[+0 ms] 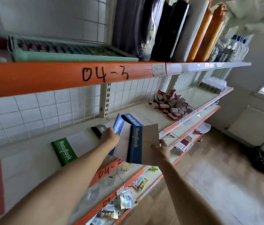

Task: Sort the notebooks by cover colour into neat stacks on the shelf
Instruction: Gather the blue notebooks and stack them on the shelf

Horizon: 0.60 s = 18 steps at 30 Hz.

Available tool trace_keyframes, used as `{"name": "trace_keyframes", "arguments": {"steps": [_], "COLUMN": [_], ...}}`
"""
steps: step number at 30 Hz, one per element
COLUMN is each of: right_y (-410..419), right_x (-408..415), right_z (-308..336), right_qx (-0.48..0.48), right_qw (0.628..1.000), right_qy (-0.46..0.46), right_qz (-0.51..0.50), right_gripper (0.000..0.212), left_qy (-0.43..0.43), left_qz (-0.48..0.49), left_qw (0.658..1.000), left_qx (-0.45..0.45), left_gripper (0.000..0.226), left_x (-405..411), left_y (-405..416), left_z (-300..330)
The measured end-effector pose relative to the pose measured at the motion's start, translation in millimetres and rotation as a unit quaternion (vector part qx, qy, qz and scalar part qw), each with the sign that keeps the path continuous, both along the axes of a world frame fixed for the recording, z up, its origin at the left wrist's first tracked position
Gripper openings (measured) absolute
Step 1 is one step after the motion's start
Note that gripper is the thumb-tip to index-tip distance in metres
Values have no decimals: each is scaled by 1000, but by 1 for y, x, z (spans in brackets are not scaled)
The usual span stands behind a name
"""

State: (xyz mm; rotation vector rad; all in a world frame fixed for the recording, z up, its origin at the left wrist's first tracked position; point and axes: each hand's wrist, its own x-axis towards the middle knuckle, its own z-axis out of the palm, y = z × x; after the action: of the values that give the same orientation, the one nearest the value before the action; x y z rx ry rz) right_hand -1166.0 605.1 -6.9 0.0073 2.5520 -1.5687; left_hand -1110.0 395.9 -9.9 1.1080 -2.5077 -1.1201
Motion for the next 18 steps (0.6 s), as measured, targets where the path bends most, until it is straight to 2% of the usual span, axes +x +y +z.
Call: {"name": "trace_keyframes", "arguments": {"steps": [9,13,18], "right_y": [-10,-22,-44], "right_x": [-93,-129,-185], "right_z": [-5,8,5], "right_qx": [52,100,126], "right_qw": [998,990,973], "right_qy": [4,32,41], "right_qz": [39,91,187], "right_gripper": [46,26,18], "left_qy": [-28,-37,-42], "left_qz": [76,127,210], "left_qw": [997,991,977], "left_qx": [-3,-14,-14], "left_gripper": [36,34,34], "left_x": [-55,-71,-83], "left_y": [-25,-33,-42], "left_z": [-3,-3,-3]}}
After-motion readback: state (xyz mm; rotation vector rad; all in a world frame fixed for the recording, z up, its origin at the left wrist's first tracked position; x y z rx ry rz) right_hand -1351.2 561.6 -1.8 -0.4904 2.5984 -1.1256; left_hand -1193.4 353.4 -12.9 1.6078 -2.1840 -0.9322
